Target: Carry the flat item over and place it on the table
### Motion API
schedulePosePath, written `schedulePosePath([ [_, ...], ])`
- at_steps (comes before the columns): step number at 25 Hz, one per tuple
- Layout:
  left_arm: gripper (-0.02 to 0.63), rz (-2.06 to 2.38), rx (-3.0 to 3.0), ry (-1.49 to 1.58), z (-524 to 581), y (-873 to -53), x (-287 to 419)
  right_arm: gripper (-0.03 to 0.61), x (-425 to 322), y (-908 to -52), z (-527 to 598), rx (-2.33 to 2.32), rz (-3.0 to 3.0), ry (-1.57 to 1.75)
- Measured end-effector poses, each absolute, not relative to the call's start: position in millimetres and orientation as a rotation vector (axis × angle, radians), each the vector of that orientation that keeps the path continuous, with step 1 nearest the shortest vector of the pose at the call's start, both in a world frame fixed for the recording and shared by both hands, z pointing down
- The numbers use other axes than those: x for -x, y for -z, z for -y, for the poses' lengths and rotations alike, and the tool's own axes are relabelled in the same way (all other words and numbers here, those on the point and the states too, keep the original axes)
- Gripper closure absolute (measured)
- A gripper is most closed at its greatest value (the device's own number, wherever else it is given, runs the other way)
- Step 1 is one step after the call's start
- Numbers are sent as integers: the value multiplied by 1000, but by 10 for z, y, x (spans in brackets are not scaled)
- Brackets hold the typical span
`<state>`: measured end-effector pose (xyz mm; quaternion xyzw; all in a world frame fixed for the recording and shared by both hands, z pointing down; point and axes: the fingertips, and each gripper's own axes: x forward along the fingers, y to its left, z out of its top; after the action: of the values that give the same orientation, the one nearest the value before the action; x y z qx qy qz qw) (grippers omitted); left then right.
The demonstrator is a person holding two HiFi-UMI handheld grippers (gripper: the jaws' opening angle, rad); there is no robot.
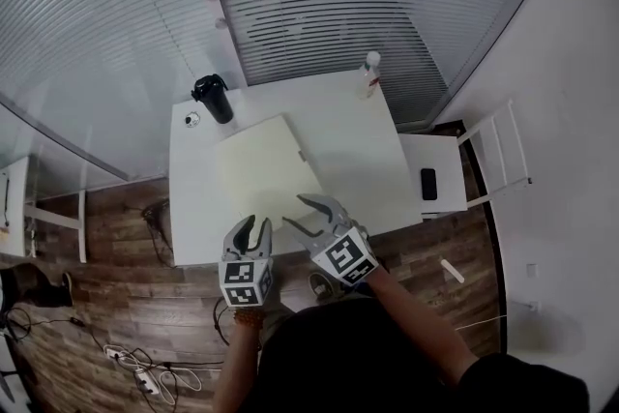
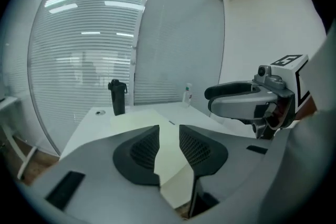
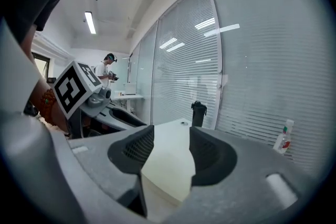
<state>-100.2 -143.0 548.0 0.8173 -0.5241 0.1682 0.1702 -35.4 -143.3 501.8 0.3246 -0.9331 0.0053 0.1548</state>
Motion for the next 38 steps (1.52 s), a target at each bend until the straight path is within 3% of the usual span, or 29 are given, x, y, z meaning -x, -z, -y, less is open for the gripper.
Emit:
schedulePosePath([
  [3, 515, 1616, -2416, -449, 1465, -5131, 961, 384, 325, -4784, 1383, -944, 2710, 5],
  [12, 537, 1781, -2610, -352, 1425, -4322, 767, 488, 97, -4251, 1355, -1095, 2772, 18],
  [23, 569, 1740, -2657, -306, 1343, -4055, 443, 512, -58, -3959, 1353, -1189, 2829, 57],
  [27, 571, 1721, -2669, -301, 1360, -4054, 381, 581, -129, -3866, 1363, -1249, 2856, 60],
  [38, 578, 1718, -2663, -264, 1360, -3989, 313, 581, -222, -3825, 1396, -1272, 2844, 68],
])
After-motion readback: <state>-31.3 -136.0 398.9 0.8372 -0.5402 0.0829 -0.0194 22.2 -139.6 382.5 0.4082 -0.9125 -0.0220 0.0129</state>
